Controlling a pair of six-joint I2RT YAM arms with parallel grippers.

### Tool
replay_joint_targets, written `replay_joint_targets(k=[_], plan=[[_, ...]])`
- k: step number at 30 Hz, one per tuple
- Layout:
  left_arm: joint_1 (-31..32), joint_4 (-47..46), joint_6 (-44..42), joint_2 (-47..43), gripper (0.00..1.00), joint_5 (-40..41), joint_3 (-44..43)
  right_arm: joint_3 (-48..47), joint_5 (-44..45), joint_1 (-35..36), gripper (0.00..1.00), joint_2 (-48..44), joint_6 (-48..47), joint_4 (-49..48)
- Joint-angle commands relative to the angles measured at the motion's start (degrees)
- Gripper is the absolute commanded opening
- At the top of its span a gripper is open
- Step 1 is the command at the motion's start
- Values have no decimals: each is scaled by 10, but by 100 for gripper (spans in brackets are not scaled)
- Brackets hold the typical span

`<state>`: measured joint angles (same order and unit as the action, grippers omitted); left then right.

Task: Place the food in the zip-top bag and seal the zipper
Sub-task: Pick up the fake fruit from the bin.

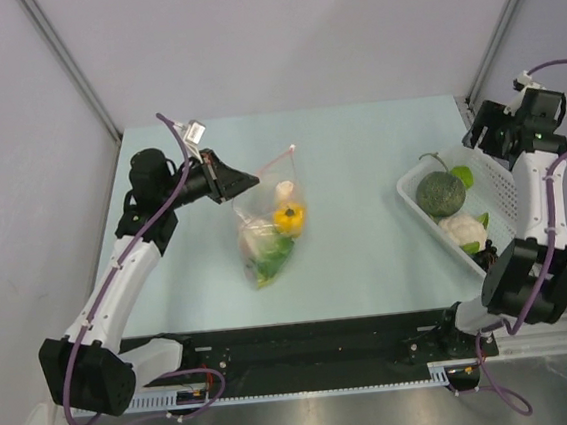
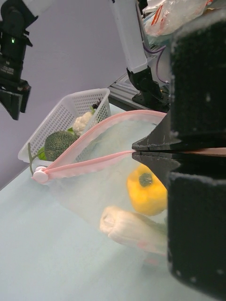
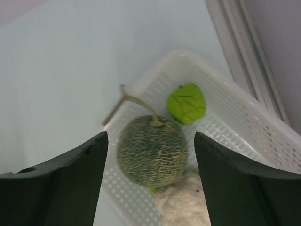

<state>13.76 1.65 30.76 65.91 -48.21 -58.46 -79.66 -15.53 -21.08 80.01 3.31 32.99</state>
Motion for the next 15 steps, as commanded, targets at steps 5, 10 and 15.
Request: replay_joint_targets(k=[5,10,15], plan=[[4,22,-38,27,0,-2,-50,-12,192,-29,80,131,158,19],[3,44,-61,38,0,4,-66,-15,224,-38,88,190,196,-13],[3,77,-82,46,0,7,-78,-15,213,-40,90,237,235,-21]])
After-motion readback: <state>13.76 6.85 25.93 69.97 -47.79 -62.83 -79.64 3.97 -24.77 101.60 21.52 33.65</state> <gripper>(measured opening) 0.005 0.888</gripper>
